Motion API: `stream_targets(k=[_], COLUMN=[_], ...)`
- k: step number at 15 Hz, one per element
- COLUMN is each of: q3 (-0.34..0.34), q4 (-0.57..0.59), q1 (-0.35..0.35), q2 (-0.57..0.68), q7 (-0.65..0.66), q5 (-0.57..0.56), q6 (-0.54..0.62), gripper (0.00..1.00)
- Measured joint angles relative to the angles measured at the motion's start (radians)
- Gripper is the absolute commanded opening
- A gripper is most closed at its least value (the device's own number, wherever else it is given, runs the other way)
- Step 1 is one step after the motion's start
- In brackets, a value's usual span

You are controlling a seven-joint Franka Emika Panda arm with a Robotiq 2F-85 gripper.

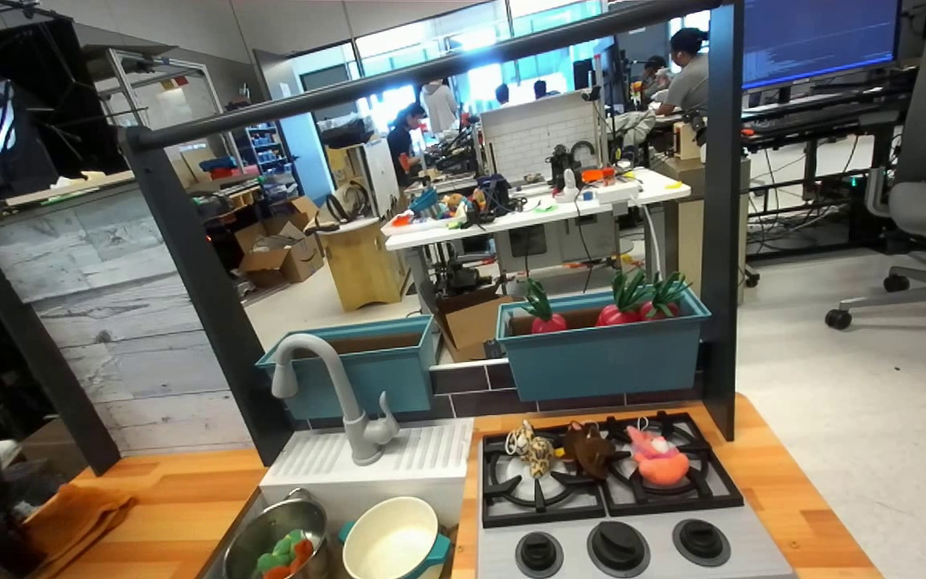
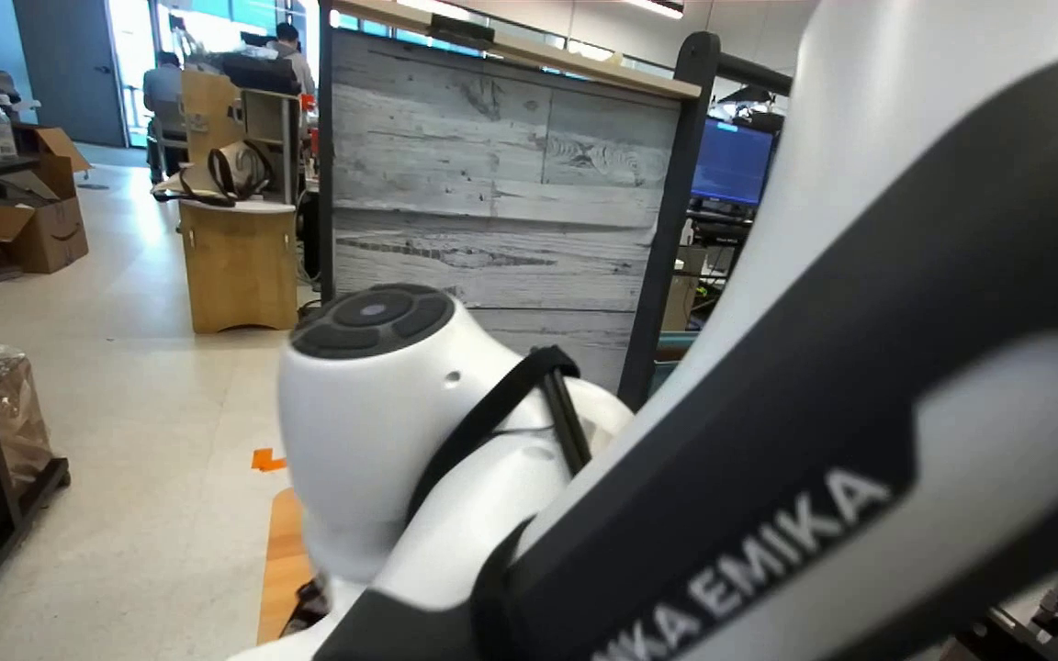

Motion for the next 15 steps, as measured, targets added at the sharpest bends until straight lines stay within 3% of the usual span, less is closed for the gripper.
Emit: stream_targets(k=[3, 6, 12, 15], q3=[-0.02, -0.017, -0.104, -0.124], q4=[0.018, -0.014, -0.277, -0.345], q1=[0.055, 0.021, -0.067, -0.101], q2=[0.012, -0.012, -0.135, -0.164], q7=[-0.001, 0.0, 0.014, 0.014], q5=[0.007, 0.025, 0.026, 0.023], q6=[-0.006, -0.06, -0.113, -0.151], gripper=[1.0, 1.0, 1.0, 1.0])
